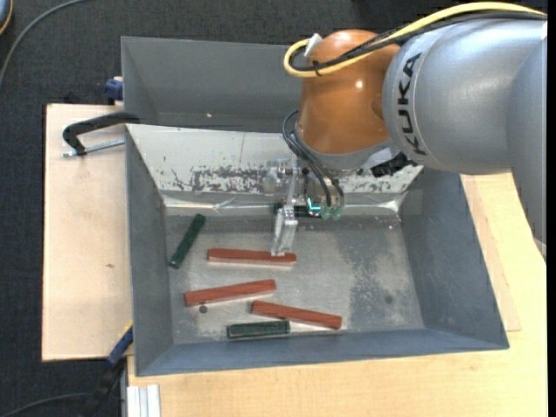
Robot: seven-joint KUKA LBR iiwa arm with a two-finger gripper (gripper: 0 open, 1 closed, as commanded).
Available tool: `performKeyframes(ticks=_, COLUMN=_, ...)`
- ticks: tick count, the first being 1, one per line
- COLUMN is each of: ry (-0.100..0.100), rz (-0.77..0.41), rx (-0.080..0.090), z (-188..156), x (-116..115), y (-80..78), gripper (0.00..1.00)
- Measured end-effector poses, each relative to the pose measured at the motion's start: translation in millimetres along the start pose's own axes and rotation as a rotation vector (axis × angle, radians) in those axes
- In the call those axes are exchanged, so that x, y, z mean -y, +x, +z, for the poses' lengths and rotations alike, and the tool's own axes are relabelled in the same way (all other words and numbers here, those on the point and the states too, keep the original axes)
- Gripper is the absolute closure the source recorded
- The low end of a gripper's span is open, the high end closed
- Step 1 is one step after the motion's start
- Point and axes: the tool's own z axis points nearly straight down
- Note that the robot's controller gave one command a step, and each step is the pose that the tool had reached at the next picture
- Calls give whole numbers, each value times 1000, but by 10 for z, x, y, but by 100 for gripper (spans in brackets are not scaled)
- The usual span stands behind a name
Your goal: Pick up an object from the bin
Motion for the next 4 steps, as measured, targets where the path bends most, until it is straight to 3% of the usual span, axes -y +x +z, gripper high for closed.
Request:
performKeyframes(ticks=1, ry=1, rz=-176, rx=-6, z=1108, x=98, y=262, gripper=0)
performKeyframes(ticks=2, ry=-1, rz=-174, rx=6, z=1036, x=89, y=221, gripper=100)
performKeyframes(ticks=3, ry=-1, rz=-174, rx=4, z=1065, x=93, y=233, gripper=0)
performKeyframes(ticks=4, ry=-1, rz=-174, rx=3, z=1063, x=93, y=235, gripper=100)
